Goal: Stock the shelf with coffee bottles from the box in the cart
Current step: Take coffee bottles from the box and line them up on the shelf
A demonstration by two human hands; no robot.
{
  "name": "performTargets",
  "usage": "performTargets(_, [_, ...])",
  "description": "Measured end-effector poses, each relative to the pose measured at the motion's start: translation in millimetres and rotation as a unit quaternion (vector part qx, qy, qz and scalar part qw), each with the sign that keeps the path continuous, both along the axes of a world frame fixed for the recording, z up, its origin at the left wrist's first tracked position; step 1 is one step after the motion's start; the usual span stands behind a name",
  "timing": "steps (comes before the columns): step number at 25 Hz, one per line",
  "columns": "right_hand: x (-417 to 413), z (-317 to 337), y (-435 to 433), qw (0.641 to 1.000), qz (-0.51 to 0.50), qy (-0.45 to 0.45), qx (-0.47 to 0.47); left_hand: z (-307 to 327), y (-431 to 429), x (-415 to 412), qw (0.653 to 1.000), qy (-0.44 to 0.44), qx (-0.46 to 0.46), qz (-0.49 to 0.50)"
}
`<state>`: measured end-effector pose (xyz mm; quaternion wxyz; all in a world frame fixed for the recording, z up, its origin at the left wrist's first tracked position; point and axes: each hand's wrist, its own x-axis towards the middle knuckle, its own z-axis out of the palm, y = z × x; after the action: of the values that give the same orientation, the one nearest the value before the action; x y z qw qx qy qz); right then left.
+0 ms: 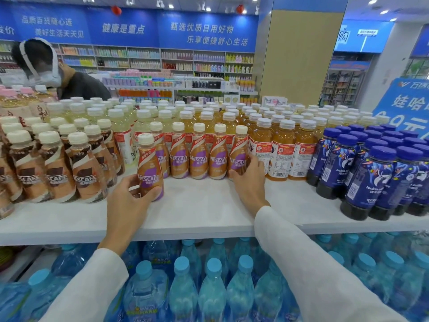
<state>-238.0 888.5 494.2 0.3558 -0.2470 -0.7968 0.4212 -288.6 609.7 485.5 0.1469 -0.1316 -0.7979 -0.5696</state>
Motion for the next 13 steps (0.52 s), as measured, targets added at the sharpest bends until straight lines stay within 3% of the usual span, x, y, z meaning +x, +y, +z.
performTargets(13, [-7,-2,4,1.0,-0.015,0.003,0.002,3,6,-11,1.0,-0.012,-0.006,0.009])
